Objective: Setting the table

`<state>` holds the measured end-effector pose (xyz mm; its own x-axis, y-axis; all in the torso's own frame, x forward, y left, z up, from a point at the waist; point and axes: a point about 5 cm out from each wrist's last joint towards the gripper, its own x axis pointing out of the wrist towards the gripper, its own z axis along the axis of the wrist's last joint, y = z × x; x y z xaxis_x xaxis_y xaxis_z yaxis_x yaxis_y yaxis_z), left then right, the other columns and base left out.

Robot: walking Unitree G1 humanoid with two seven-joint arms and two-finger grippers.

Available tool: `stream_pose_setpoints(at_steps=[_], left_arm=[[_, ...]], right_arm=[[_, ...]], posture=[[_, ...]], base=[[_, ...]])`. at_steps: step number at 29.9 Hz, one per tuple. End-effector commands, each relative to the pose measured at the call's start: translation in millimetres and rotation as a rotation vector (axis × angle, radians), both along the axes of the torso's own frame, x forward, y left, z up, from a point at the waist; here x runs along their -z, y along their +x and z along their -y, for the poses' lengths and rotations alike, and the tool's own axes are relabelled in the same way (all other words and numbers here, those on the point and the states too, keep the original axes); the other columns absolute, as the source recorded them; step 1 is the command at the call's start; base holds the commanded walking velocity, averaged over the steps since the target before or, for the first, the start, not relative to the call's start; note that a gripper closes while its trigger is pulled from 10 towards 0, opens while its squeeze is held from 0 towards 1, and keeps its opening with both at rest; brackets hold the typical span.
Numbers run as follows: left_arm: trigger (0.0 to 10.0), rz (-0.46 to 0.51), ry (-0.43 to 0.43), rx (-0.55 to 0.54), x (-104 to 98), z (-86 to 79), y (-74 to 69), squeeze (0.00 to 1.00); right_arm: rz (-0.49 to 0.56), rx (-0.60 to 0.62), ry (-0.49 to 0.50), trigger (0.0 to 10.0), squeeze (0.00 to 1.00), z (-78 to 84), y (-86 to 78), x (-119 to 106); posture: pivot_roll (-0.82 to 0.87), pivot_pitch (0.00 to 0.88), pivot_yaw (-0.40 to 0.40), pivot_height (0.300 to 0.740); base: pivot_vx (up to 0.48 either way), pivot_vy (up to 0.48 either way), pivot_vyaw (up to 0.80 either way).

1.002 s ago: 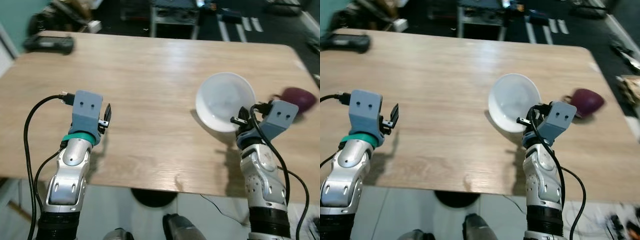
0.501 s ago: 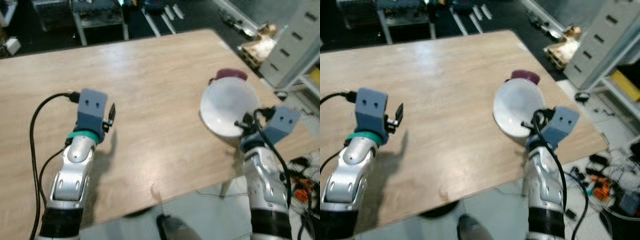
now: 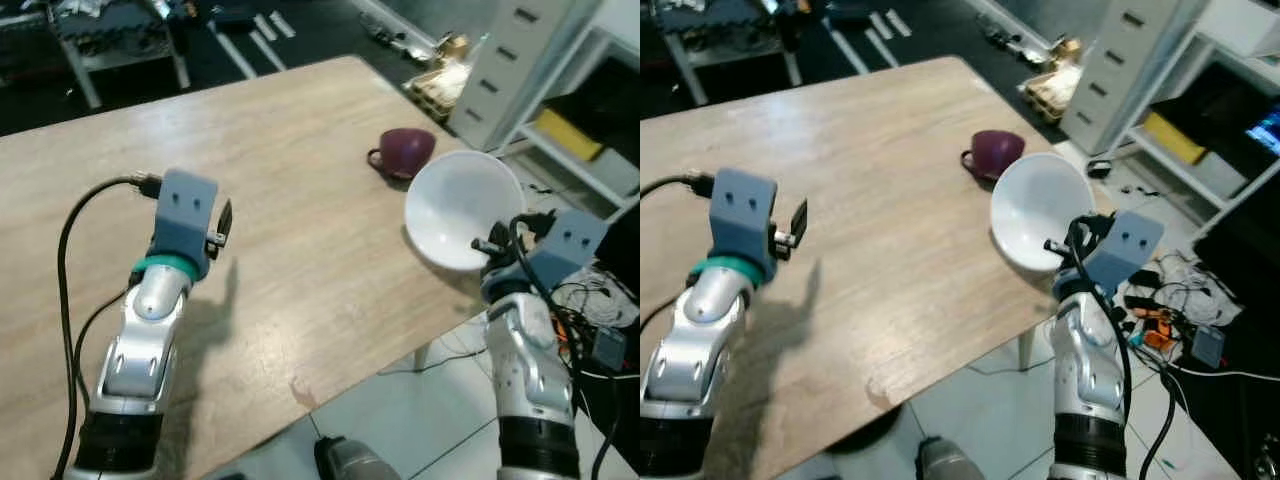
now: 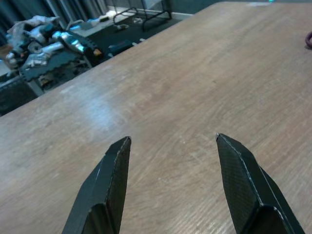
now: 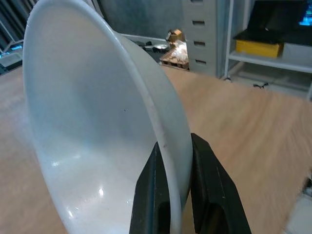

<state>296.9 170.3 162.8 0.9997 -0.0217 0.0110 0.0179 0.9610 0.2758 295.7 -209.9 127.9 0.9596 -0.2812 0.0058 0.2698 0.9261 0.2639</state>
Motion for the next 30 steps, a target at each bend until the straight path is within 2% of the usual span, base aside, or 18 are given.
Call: stream_pose_setpoints(at_steps=[1, 30], left_arm=[[10.0, -0.014, -0.002, 0.005, 2.9, 1.6, 0.1, 0.0], [10.0, -0.022, 0.0, 0.034, 4.2, 6.1, 1.5, 0.0]], right_arm=[[-0.01, 0.013, -0.007, 10.0, 0.0, 2.6, -1.8, 3.1], [-0.02, 0.038, -0.022, 10.0, 0.0, 4.4, -4.5, 5.0]], posture=[[-0.09, 0.0, 0.046, 0.74], [-0.1, 0.0, 0.06, 0.74]], base=[[0.0, 0.0, -0.8], [0.0, 0.0, -0.8]])
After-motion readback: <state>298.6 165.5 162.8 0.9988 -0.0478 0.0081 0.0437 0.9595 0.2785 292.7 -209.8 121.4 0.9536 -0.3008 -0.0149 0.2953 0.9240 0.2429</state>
